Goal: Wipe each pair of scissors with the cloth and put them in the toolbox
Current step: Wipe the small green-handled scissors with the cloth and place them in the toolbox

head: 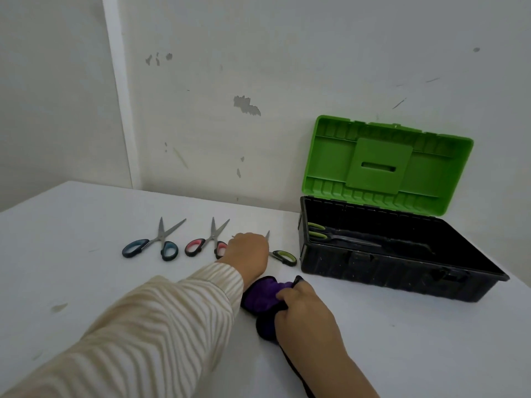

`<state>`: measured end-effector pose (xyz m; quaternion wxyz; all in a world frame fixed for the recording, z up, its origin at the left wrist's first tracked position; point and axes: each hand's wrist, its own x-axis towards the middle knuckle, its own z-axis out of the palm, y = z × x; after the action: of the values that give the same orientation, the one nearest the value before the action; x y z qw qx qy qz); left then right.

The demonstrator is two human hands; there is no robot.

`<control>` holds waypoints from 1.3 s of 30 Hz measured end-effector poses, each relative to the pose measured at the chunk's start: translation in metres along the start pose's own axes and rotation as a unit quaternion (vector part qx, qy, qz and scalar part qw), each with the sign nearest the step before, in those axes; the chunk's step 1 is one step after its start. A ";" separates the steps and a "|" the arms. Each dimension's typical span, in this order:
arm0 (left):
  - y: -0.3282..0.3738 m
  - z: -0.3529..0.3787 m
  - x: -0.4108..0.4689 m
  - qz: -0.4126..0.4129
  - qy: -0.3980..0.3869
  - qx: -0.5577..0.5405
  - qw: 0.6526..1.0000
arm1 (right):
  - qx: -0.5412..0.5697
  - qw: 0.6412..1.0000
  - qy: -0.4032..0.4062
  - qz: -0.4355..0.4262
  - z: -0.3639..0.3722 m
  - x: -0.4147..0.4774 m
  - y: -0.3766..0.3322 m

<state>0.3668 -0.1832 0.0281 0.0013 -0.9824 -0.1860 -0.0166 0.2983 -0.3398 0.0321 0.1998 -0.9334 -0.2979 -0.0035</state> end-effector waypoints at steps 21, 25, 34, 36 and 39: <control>-0.095 -0.030 -0.144 -0.134 -0.109 -0.764 0.621 | 0.242 0.958 0.157 0.007 -0.014 -0.004 0.017; -0.086 -0.027 -0.145 -0.082 -0.139 -0.684 0.711 | 0.437 0.874 0.212 -0.014 -0.026 -0.010 -0.001; -0.059 -0.017 -0.148 -0.072 -0.102 -0.645 0.754 | 0.105 0.970 0.120 -0.182 0.013 -0.014 -0.034; -0.058 -0.017 -0.149 -0.061 -0.097 -0.640 0.760 | 0.115 0.970 0.119 -0.176 0.008 -0.012 -0.032; -0.056 -0.018 -0.150 -0.035 -0.099 -0.620 0.778 | 0.149 0.963 0.183 -0.128 0.003 -0.004 -0.023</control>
<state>0.2062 -0.1857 0.0406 -0.6271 -0.7599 -0.1685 -0.0307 0.2815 -0.3235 0.0374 0.3858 -0.8307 -0.3702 -0.1548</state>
